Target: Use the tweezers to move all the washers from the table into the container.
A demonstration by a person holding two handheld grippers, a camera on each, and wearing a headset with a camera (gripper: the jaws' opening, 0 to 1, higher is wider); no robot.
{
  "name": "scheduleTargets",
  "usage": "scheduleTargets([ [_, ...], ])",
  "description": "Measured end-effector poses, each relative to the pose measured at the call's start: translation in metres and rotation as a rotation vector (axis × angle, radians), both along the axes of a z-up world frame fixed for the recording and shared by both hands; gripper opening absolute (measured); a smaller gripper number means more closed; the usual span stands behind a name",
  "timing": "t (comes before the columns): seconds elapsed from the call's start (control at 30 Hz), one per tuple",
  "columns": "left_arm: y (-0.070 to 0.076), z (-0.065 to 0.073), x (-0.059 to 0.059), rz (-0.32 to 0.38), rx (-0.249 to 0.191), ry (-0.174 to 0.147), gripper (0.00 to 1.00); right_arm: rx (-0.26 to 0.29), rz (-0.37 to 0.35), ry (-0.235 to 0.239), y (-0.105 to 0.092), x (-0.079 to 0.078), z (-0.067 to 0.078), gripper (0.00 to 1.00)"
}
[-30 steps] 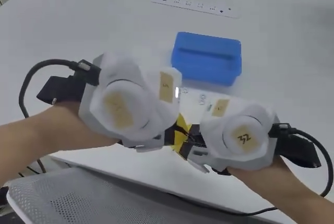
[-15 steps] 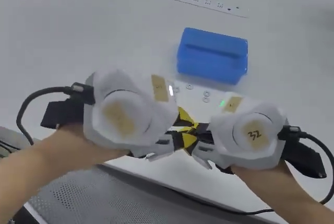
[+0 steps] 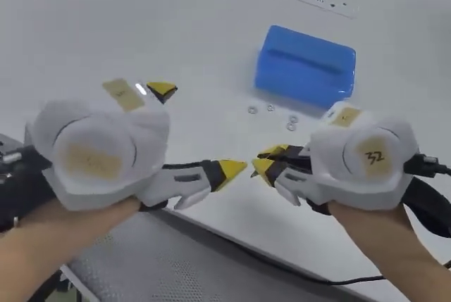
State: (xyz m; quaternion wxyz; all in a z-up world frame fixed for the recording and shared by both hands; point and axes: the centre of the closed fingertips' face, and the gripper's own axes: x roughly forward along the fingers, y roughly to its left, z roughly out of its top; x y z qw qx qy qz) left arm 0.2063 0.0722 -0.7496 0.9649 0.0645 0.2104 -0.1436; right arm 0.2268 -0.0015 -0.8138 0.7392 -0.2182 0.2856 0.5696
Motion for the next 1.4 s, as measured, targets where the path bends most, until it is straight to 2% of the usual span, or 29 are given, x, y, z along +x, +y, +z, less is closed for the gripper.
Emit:
scheduleTargets([
  [0.07,0.005,-0.002,-0.003,0.013,-0.021,0.013,0.82,0.012,-0.019,-0.011,0.001,0.01,0.004,0.01],
  [0.1,0.013,-0.003,-0.003,0.041,-0.041,0.015,0.83,0.017,-0.03,-0.018,0.002,0.015,0.007,0.01],
  [0.13,0.016,-0.003,-0.003,0.044,-0.036,0.01,0.84,0.024,-0.045,-0.03,0.002,0.02,0.01,0.01],
  [0.27,0.021,0.006,0.003,0.1,-0.032,-0.052,0.9,0.078,-0.112,-0.05,0.006,0.046,0.026,0.02],
  [0.37,0.026,0.011,0.006,0.133,-0.035,-0.088,0.94,0.108,-0.155,-0.031,0.008,0.063,0.03,0.02],
  [0.5,0.026,0.016,0.007,0.139,-0.066,-0.136,0.95,0.144,-0.198,-0.013,0.013,0.082,0.033,0.02],
  [0.57,0.025,0.02,0.009,0.141,-0.089,-0.163,0.99,0.147,-0.196,-0.013,0.017,0.088,0.031,0.03],
  [0.67,0.027,0.017,0.01,0.151,-0.084,-0.157,0.99,0.135,-0.196,-0.012,0.021,0.093,0.024,0.03],
  [0.7,0.027,0.013,0.01,0.151,-0.075,-0.134,0.99,0.133,-0.198,-0.011,0.022,0.095,0.022,0.03],
  [0.83,0.028,0.006,0.009,0.148,-0.02,-0.122,0.99,0.128,-0.208,0.0,0.025,0.101,0.015,0.03],
  [0.9,0.026,0.004,0.008,0.136,0.004,-0.114,0.99,0.139,-0.211,0.029,0.029,0.103,0.01,0.03],
  [0.93,0.025,0.003,0.008,0.129,0.021,-0.113,0.99,0.151,-0.221,0.06,0.031,0.102,0.009,0.03],
  [0.97,0.024,0.003,0.008,0.127,0.025,-0.114,0.99,0.154,-0.228,0.061,0.032,0.104,0.008,0.03],
  [1.2,0.025,0.003,0.009,0.126,0.018,-0.109,0.99,0.132,-0.236,0.049,0.038,0.112,0.003,0.03],
  [1.4,0.029,-0.006,0.011,0.152,0.014,-0.058,0.99,0.109,-0.24,0.057,0.039,0.112,-0.002,0.03],
])
